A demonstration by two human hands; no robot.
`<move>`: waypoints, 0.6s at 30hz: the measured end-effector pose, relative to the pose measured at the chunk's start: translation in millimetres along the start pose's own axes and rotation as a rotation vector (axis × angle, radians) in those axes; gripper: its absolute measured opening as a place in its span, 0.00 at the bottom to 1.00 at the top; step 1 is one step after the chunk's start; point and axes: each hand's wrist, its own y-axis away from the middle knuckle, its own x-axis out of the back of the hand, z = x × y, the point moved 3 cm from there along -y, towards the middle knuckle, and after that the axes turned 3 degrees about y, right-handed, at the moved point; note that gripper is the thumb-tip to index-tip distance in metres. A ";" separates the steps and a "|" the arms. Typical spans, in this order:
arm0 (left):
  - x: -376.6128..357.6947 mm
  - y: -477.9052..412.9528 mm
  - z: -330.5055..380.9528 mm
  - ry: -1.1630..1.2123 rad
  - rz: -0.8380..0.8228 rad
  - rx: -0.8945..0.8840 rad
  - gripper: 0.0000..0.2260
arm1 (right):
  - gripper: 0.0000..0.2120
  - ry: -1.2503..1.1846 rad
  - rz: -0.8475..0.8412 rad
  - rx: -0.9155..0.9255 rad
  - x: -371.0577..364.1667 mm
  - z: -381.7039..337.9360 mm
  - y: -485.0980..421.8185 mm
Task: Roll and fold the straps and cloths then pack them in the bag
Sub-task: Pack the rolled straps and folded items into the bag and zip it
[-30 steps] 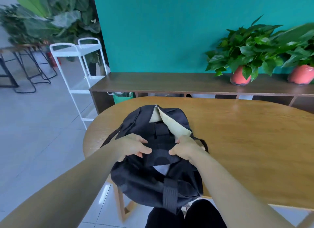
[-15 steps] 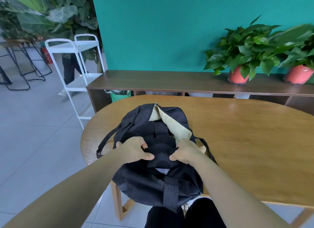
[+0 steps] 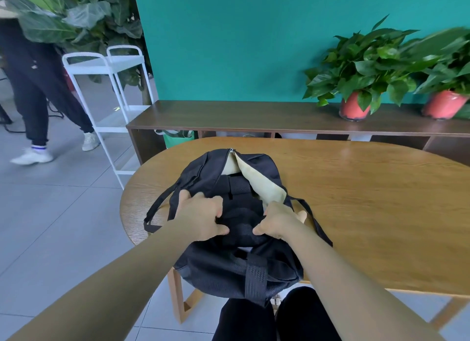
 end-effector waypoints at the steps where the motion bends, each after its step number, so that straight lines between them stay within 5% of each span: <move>1: 4.0 -0.4 5.2 0.029 0.050 -0.057 0.10 | 0.14 -0.012 -0.006 0.002 -0.8 0.8 -0.9; 3: 5.3 -1.3 15.7 0.187 0.072 -0.186 0.04 | 0.15 -0.042 -0.009 0.011 -2.4 1.9 -1.8; 7: -12.5 -2.2 25.8 0.347 -0.125 -0.260 0.15 | 0.28 -0.210 -0.045 0.027 -1.2 7.7 2.7; 12: -16.8 -7.6 23.9 0.332 -0.202 -0.231 0.18 | 0.26 -0.030 0.252 -0.090 17.3 24.9 23.1; 15: -14.5 -8.2 24.9 0.300 -0.248 -0.217 0.19 | 0.30 0.108 0.230 -0.168 10.0 27.5 31.4; 18: -13.0 -9.0 28.1 0.271 -0.281 -0.204 0.19 | 0.22 0.013 0.200 -0.160 7.9 26.9 33.2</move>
